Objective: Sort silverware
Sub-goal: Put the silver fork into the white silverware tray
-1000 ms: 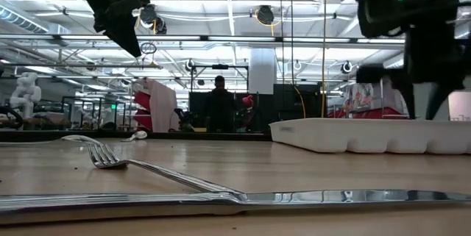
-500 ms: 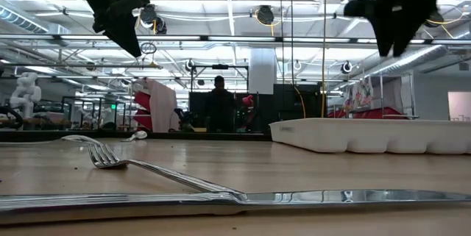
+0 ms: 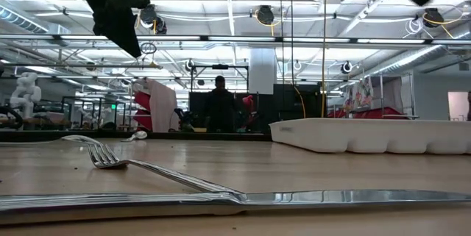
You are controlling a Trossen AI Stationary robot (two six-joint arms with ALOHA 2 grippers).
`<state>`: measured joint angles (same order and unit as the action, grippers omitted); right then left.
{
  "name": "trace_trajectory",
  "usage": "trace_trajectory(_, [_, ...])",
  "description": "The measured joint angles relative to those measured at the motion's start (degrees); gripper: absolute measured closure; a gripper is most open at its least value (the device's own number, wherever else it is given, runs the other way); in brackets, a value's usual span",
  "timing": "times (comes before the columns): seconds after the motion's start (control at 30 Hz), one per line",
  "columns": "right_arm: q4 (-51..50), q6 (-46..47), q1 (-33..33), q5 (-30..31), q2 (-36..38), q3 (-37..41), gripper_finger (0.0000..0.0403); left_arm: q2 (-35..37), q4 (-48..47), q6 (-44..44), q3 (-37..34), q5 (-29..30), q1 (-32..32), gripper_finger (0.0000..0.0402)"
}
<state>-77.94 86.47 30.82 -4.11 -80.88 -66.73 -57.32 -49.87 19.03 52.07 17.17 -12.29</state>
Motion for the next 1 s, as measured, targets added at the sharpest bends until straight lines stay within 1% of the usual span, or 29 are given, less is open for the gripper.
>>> trace_trajectory(0.1, [4.9,9.2,5.1,-1.6,0.0,3.9,0.0262,0.0,0.0,0.0,0.0,-0.7,0.0,0.0345])
trace_trajectory(0.23, [9.3,17.9,9.9,-2.0,0.0,8.9,0.0223,0.0,0.0,-0.1,0.0,-0.7,0.0,0.0345])
trace_trajectory(0.33, [12.0,21.6,12.2,-3.0,0.0,12.5,0.0198,0.0,0.0,0.0,0.0,-0.8,0.0,0.0345])
trace_trajectory(0.43, [15.4,23.8,13.4,-5.1,0.0,17.0,0.0185,0.0,0.0,0.0,0.0,-0.8,0.0,0.0345])
trace_trajectory(0.63, [25.7,23.9,13.7,-5.1,0.0,25.9,0.0191,0.0,0.0,0.2,0.0,-1.1,0.0,0.0345])
trace_trajectory(0.77, [26.7,23.3,13.7,-5.2,0.0,29.4,0.0196,0.0,0.0,0.1,0.0,-1.1,0.0,0.0345])
trace_trajectory(0.9, [27.7,20.0,13.7,-5.2,0.1,30.8,0.0198,0.0,0.0,0.1,0.0,-1.1,0.0,0.0345])
trace_trajectory(1.0, [30.1,18.4,13.5,-5.1,0.2,32.0,0.0212,0.0,0.0,0.1,0.0,-1.1,0.0,0.0345])
